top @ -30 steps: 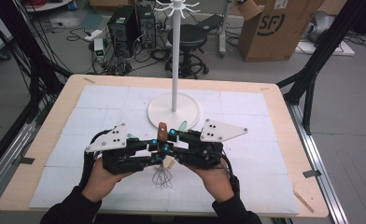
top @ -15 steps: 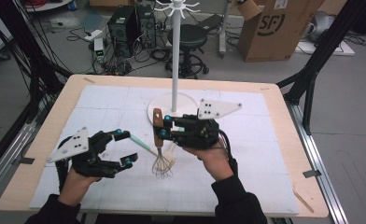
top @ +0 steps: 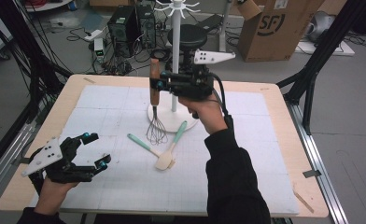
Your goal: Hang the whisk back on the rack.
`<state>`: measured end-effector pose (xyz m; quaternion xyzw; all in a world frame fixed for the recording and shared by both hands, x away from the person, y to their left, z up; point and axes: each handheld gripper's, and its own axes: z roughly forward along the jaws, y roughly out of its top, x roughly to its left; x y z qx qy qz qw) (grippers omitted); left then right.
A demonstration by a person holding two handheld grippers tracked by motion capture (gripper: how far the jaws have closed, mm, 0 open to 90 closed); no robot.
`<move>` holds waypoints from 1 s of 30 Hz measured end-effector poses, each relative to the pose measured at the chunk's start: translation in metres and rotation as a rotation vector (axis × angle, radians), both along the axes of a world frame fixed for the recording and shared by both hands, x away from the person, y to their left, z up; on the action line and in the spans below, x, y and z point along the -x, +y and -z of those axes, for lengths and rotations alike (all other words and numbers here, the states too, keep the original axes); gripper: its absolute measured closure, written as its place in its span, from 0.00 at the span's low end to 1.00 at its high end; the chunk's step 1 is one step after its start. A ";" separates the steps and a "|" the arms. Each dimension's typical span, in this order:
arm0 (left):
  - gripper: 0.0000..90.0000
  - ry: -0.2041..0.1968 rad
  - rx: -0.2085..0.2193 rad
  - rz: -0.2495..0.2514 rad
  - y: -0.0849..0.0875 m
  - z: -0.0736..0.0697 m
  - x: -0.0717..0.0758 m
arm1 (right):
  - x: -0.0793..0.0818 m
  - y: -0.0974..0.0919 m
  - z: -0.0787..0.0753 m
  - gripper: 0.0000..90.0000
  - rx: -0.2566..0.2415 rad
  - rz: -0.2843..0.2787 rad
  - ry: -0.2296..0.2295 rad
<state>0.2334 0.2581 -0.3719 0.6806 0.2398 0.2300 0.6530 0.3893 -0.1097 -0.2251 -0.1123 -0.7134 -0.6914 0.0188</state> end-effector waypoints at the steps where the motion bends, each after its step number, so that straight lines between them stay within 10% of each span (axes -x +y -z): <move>1: 0.19 -0.002 0.002 -0.004 0.003 0.000 0.000 | -0.004 -0.001 -0.004 0.81 -0.004 0.004 -0.004; 14: 0.19 -0.012 0.004 -0.030 0.018 -0.004 0.002 | -0.057 -0.012 -0.055 0.81 -0.019 0.063 -0.010; 30: 0.19 -0.019 -0.017 -0.028 0.014 -0.010 -0.001 | -0.081 -0.021 -0.052 0.81 -0.008 0.161 0.029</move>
